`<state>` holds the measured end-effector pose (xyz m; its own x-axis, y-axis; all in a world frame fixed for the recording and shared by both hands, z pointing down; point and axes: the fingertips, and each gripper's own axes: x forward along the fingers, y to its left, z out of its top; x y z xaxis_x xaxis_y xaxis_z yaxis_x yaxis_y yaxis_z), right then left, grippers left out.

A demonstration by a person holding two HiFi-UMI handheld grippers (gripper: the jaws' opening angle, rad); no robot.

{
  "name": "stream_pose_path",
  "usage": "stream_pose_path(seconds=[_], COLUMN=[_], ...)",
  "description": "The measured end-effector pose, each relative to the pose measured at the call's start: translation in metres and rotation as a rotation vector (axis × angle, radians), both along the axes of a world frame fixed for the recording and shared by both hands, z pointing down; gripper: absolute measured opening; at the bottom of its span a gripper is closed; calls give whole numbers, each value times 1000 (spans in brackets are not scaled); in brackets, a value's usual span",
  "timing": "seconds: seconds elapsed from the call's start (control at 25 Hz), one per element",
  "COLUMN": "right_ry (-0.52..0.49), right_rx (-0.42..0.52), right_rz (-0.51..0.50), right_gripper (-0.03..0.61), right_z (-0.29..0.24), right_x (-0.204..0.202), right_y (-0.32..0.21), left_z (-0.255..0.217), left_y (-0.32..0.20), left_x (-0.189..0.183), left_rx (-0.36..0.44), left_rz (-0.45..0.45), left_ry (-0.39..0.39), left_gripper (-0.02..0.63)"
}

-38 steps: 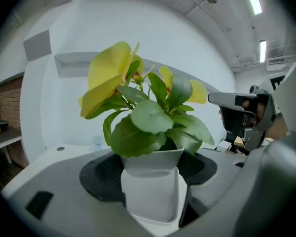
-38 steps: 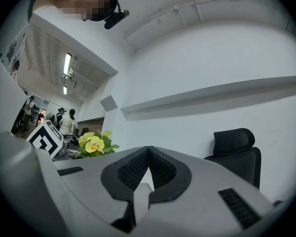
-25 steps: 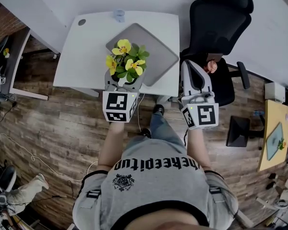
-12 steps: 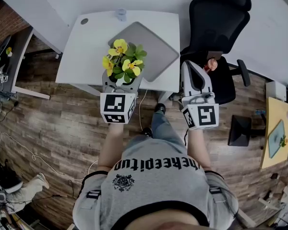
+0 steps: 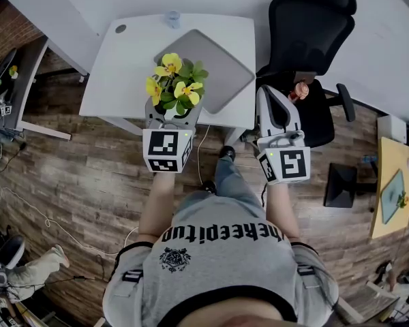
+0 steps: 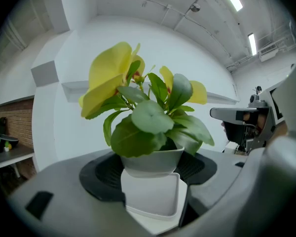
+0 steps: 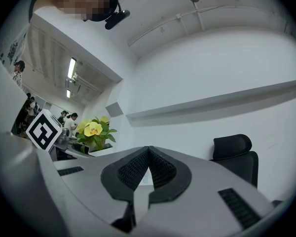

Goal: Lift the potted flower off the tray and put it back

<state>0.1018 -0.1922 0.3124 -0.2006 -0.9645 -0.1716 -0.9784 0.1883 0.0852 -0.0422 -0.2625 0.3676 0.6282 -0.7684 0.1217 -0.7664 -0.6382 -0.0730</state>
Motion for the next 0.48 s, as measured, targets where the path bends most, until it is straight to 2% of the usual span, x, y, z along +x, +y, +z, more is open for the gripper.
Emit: stream_pose_path(seconds=[0.48], right_ry=[8], right_rx=[-19], right_rz=[29], right_gripper=[3], right_z=[6], right_x=[8], right_y=[-11], left_z=[20], left_y=[-23], left_x=[18], left_rx=[-39], left_rz=[33], left_ry=[-4], left_gripper=[336])
